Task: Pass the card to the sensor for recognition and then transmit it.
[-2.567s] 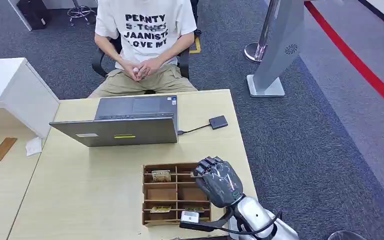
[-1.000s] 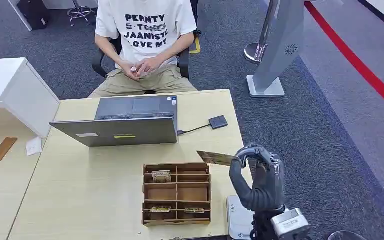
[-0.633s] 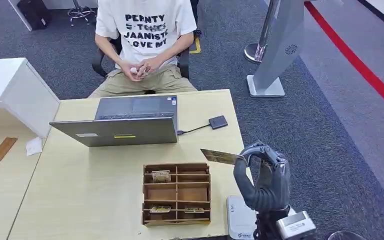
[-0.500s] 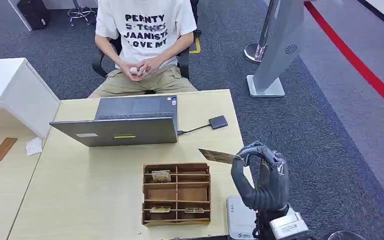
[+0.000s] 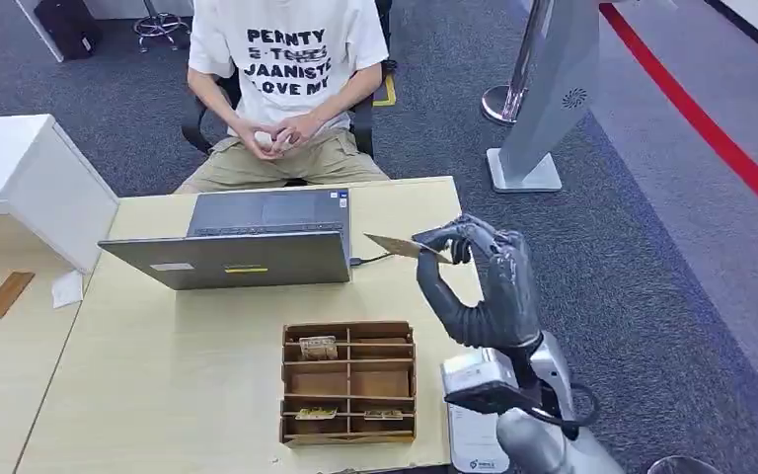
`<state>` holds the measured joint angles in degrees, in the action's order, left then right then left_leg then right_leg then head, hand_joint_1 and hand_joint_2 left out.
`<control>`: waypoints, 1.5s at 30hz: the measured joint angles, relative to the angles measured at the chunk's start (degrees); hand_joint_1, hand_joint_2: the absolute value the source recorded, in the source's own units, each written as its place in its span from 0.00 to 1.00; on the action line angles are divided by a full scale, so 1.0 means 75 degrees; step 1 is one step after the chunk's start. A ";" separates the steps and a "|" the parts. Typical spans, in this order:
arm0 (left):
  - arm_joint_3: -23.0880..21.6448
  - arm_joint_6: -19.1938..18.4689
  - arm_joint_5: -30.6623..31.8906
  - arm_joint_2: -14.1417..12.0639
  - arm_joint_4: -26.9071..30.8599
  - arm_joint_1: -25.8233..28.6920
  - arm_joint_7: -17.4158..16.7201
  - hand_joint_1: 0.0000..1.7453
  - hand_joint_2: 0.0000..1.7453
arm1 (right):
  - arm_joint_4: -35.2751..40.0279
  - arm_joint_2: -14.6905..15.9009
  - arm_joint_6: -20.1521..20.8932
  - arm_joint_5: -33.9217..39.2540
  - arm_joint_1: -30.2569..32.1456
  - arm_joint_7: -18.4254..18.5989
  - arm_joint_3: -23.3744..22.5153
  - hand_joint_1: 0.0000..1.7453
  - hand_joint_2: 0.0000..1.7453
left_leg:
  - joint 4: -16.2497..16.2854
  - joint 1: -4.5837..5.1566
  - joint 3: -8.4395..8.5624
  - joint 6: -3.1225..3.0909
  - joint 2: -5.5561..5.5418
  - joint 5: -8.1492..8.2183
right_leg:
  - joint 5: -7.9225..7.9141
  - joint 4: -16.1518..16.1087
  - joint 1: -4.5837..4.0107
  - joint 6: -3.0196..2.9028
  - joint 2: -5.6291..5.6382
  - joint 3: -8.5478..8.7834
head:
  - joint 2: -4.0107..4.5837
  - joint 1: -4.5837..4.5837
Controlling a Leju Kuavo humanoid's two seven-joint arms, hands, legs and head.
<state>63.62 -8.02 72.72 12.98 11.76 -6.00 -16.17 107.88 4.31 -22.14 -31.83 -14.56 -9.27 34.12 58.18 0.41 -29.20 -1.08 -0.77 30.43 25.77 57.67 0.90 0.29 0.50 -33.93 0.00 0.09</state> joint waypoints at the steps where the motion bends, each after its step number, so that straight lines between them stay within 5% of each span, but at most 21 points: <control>1: -0.0038 -0.0023 0.0035 0.0000 0.0000 -0.0011 -0.0003 0.00 0.00 | -0.0134 -0.0035 0.0070 -0.0105 -0.0235 0.0115 0.0032 1.00 1.00 | 0.0000 0.0000 0.0000 0.0001 0.0000 -0.0001 | -0.0002 0.0000 0.0000 -0.0002 0.0000 0.0000 | 0.0000 -0.0003; 9: -0.0358 -0.0157 0.0396 0.0003 0.0000 -0.0151 -0.0163 0.00 0.00 | -0.1548 -0.0446 0.0656 -0.1898 -0.1958 0.1301 0.0338 1.00 1.00 | 0.0000 -0.0001 -0.0001 0.0009 -0.0002 -0.0016 | -0.0012 0.0003 0.0000 -0.0002 0.0000 -0.0001 | 0.0000 -0.0003; 20: -0.0746 -0.0353 0.0679 0.0015 0.0000 -0.0317 -0.0294 0.00 0.00 | -0.4045 -0.1038 0.1279 -0.4031 -0.3803 0.2195 0.0650 1.00 1.00 | 0.0001 0.0000 -0.0005 0.0008 0.0000 -0.0022 | -0.0022 0.0007 0.0001 -0.0008 0.0003 -0.0008 | 0.0000 0.0000; 33: -0.0935 -0.0460 0.0816 0.0041 0.0000 -0.0401 -0.0312 0.00 0.00 | -0.6471 -0.1600 0.1562 -0.5606 -0.5023 0.2495 0.0784 1.00 1.00 | 0.0002 -0.0001 -0.0005 0.0008 -0.0005 -0.0023 | -0.0022 0.0007 0.0000 -0.0008 -0.0001 -0.0007 | 0.0000 0.0000; 45: -0.0944 -0.0466 0.0816 0.0055 0.0000 -0.0414 -0.0312 0.00 0.00 | -0.7218 -0.1830 0.1553 -0.5872 -0.5117 0.2475 0.0784 1.00 1.00 | 0.0002 0.0000 -0.0005 0.0008 -0.0003 -0.0023 | -0.0022 0.0007 0.0000 -0.0008 -0.0001 -0.0008 | 0.0000 0.0000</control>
<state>56.54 -11.52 78.84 13.40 11.76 -9.10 -18.51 53.75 -9.42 -10.49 -75.87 -52.93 9.29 40.00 58.19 0.41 -29.24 -1.02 -0.80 30.26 25.61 57.72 0.90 0.23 0.49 -33.99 0.00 0.09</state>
